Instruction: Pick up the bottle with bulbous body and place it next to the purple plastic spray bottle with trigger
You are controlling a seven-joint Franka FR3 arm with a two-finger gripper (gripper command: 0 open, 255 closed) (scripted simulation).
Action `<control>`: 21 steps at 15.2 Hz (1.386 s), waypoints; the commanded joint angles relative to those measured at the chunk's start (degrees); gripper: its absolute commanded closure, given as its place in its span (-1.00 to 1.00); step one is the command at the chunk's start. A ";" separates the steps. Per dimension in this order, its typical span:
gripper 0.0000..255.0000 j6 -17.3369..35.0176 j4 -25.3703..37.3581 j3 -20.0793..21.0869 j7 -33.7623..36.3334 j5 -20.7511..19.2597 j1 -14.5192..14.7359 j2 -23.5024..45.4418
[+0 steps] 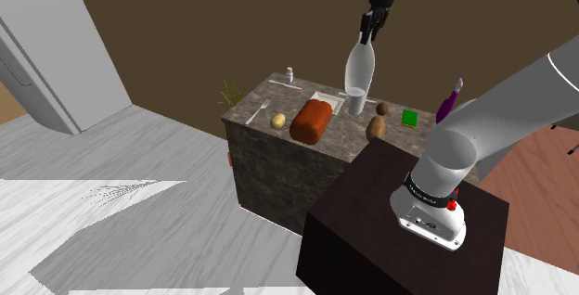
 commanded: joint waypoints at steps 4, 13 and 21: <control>1.00 -3.90 3.98 0.36 0.05 0.24 0.17 0.08; 1.00 -9.67 9.97 -0.13 -1.25 0.22 -0.05 0.23; 1.00 -11.06 8.34 -7.27 -11.15 -3.50 -3.92 -3.75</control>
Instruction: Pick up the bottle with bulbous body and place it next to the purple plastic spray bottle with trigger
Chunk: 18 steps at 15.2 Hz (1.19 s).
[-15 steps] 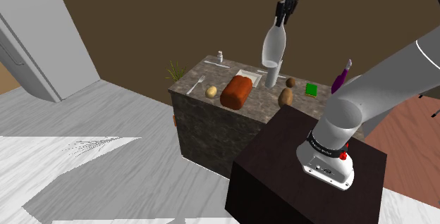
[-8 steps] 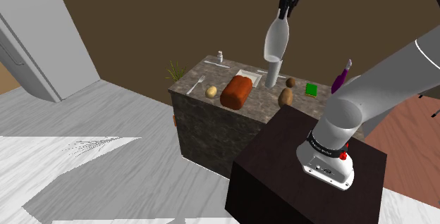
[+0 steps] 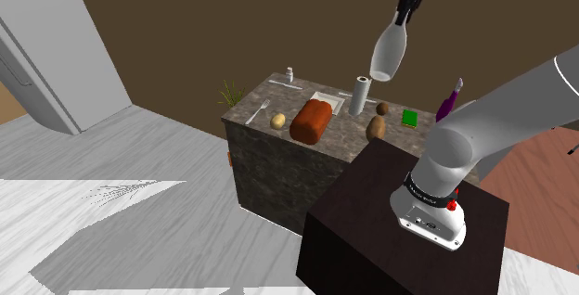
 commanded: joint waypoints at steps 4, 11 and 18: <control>1.00 -0.59 0.30 -5.01 -6.70 -2.24 -2.16 -1.14; 1.00 -1.32 3.90 -13.26 -16.80 -4.30 -4.06 0.33; 1.00 -1.57 10.56 -23.86 -28.31 -3.81 -4.01 5.50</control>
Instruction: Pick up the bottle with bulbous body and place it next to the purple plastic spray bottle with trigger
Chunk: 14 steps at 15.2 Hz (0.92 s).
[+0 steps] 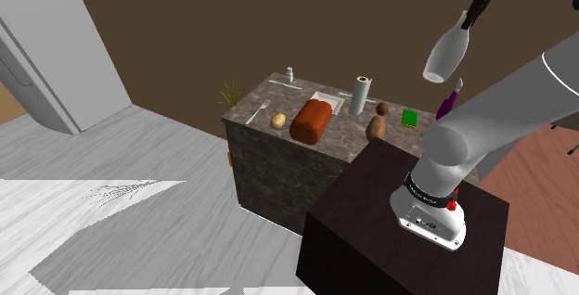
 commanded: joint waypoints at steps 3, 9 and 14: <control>1.00 -0.08 4.83 -7.53 -7.53 1.96 1.00 4.61; 1.00 -0.78 14.74 -27.29 -25.31 15.79 4.60 21.49; 1.00 -7.18 27.14 -24.11 -42.70 36.30 -18.76 43.15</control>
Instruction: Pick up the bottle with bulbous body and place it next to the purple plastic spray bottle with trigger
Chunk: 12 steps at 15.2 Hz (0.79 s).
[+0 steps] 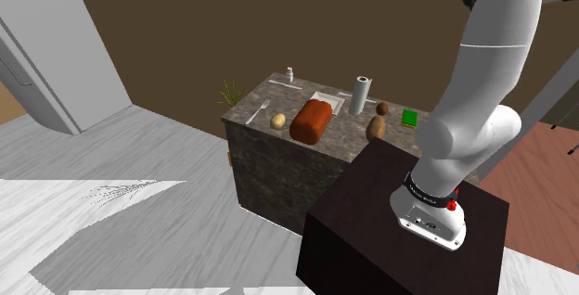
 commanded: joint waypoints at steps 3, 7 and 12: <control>1.00 -5.76 12.42 6.67 -6.79 9.32 -18.29 10.54; 1.00 -12.71 29.93 12.92 -8.85 16.99 -35.93 20.31; 1.00 -7.29 21.40 11.43 -10.25 15.30 -30.99 18.69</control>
